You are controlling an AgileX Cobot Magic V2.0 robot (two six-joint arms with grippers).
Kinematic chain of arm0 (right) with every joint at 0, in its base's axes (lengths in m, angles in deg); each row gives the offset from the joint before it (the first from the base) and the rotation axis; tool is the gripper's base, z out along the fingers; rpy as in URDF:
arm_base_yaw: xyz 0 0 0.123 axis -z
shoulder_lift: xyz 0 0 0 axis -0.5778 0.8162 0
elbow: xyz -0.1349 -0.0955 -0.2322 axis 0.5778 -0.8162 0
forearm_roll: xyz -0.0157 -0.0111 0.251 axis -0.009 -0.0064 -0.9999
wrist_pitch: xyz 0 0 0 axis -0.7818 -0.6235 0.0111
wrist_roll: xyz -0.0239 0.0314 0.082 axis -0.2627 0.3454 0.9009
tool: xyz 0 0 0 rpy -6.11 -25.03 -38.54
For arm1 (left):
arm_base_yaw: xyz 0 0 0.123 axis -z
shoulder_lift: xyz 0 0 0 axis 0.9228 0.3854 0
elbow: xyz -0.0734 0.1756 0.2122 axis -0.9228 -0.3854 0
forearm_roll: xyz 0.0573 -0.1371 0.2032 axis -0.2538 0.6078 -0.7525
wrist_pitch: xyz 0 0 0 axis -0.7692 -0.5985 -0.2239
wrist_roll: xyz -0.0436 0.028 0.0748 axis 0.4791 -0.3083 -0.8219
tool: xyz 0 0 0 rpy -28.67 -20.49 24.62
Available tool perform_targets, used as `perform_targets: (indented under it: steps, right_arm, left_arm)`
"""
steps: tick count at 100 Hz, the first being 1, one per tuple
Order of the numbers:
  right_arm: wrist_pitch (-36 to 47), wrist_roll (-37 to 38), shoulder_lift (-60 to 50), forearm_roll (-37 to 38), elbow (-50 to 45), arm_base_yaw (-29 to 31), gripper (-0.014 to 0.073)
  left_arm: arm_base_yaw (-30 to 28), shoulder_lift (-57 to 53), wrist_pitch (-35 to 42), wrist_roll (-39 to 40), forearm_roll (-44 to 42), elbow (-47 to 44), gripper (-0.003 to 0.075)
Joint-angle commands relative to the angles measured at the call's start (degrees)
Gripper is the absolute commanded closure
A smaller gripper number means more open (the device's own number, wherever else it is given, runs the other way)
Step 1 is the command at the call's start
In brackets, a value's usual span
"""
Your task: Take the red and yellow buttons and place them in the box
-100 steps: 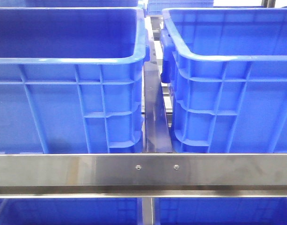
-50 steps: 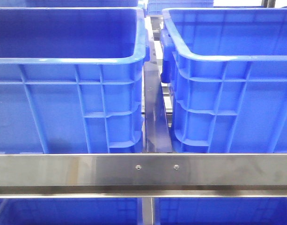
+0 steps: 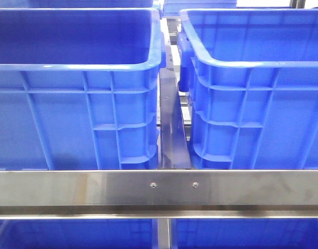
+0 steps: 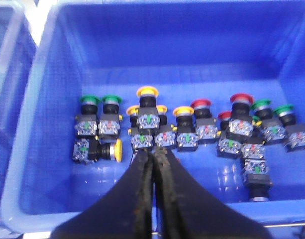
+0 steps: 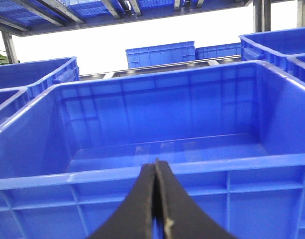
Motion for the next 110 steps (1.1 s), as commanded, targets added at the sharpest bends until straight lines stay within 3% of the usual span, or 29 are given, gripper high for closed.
perform_targets:
  steps: [1, 39, 51, 66, 73, 92, 110]
  right_arm:
    - [4.8, -0.2, -1.5, 0.8, 1.1, -0.1, 0.0662]
    - [4.8, -0.2, -1.5, 0.8, 1.1, -0.1, 0.0662]
    - [4.8, -0.2, -1.5, 0.8, 1.1, -0.1, 0.0662]
    - [4.8, -0.2, -1.5, 0.8, 1.1, -0.1, 0.0662]
    - [4.8, -0.2, -1.5, 0.8, 1.1, -0.1, 0.0662]
    - [4.8, -0.2, -1.5, 0.8, 1.1, -0.1, 0.0662]
    - [4.8, -0.2, -1.5, 0.8, 1.1, -0.1, 0.0662]
  left_arm:
    - [-0.2, 2.4, 2.8, 0.0, 0.3, 2.5, 0.0739]
    - [-0.2, 7.6, 1.1, -1.9, 0.3, 2.5, 0.0715]
    - [-0.2, 7.9, 1.1, -2.3, 0.3, 2.5, 0.0556]
    - [-0.2, 7.9, 1.1, -2.3, 0.3, 2.5, 0.0244]
    - [-0.2, 7.9, 1.1, -2.3, 0.3, 2.5, 0.0176]
    - [0.6, 8.4, 1.7, -4.4, 2.7, 2.7, 0.0174]
    - [6.6, 13.8, 2.0, -8.9, 5.4, 5.4, 0.0174]
